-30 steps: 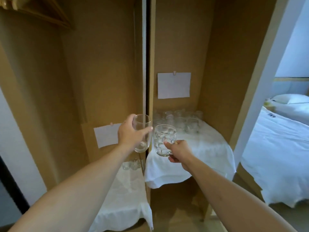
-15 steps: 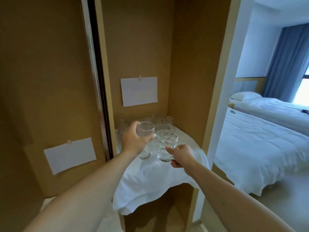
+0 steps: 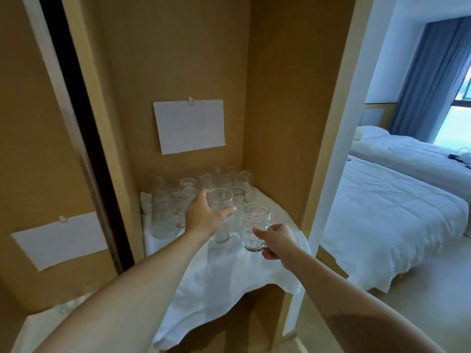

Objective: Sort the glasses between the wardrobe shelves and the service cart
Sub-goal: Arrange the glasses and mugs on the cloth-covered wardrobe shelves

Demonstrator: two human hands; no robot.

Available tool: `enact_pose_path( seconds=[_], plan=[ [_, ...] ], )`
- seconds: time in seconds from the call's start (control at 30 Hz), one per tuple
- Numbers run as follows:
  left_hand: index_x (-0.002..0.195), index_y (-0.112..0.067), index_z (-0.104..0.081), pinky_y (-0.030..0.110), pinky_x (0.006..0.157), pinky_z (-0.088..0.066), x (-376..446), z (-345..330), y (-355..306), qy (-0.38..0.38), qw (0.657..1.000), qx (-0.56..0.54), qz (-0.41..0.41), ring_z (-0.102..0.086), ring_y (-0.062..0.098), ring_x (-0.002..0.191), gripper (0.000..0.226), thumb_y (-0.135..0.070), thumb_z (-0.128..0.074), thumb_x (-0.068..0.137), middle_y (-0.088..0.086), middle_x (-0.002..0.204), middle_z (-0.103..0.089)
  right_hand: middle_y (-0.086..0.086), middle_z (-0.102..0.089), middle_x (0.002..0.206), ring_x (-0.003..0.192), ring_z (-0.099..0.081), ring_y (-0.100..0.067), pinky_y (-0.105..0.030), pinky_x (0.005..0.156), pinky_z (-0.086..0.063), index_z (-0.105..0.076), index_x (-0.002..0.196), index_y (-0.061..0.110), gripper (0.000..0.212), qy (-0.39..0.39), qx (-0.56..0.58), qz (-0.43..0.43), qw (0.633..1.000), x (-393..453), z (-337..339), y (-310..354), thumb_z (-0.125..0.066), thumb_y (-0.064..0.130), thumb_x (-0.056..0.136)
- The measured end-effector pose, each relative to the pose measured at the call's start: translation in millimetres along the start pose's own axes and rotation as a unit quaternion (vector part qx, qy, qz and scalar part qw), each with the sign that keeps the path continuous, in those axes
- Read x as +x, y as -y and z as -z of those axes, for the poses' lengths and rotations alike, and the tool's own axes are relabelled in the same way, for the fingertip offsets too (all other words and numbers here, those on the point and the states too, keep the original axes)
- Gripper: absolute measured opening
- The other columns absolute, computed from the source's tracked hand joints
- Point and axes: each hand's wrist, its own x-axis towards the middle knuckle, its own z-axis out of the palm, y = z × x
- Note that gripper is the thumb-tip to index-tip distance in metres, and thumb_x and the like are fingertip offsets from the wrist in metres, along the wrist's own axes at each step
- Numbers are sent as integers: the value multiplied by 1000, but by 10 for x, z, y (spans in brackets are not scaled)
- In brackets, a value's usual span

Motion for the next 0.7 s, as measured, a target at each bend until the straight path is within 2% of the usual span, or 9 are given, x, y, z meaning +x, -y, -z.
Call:
enact_pose_path(
  seconds=[0.13, 0.23, 0.37, 0.53, 0.6, 0.7],
  plan=[
    [112, -27, -50, 21, 60, -34, 108, -279, 99, -25, 999, 26, 29, -52, 15, 88, 74, -61, -88, 57, -7, 101, -56, -2, -51, 66, 45, -49, -15, -25, 50, -47, -61, 94, 6, 38, 2, -59, -8, 998, 373, 120, -49, -74, 42, 90],
    [110, -27, -45, 17, 56, -29, 174, -472, 158, -31, 997, 58, 52, -54, 15, 85, 75, -60, -88, 58, -6, 99, -56, -2, -55, 64, 51, -55, -17, -27, 55, -51, -64, 94, 6, 39, 20, -79, -7, 997, 651, 219, -108, -73, 44, 90],
    [112, -24, -43, 22, 58, -38, 233, -714, 219, -27, 995, 68, 73, -58, 18, 89, 75, -53, -89, 60, -2, 102, -57, -7, -60, 74, 61, -60, -22, -36, 73, -60, -66, 99, 4, 38, 51, -93, -19, 994, 985, 327, -195, -72, 41, 92],
    [114, -21, -44, 28, 69, -46, 231, -1000, 230, -43, 992, 59, 101, -59, 21, 97, 76, -47, -91, 61, 1, 110, -58, -4, -56, 71, 59, -57, -21, -32, 64, -55, -66, 99, 7, 37, 82, -96, -23, 992, 1340, 477, -334, -73, 42, 90],
    [116, -19, -45, 29, 72, -46, 222, -1096, 238, -54, 991, 61, 110, -60, 21, 100, 78, -49, -92, 61, 3, 113, -59, -5, -61, 76, 61, -59, -21, -36, 70, -63, -65, 99, 9, 38, 87, -96, -32, 991, 1447, 516, -383, -74, 44, 89],
    [121, -16, -46, 28, 75, -44, 211, -1210, 249, -72, 989, 64, 113, -59, 21, 103, 83, -50, -91, 62, 5, 117, -59, -6, -66, 80, 65, -65, -21, -43, 76, -64, -65, 104, 10, 42, 91, -90, -45, 991, 1568, 566, -435, -74, 48, 88]
  ],
)
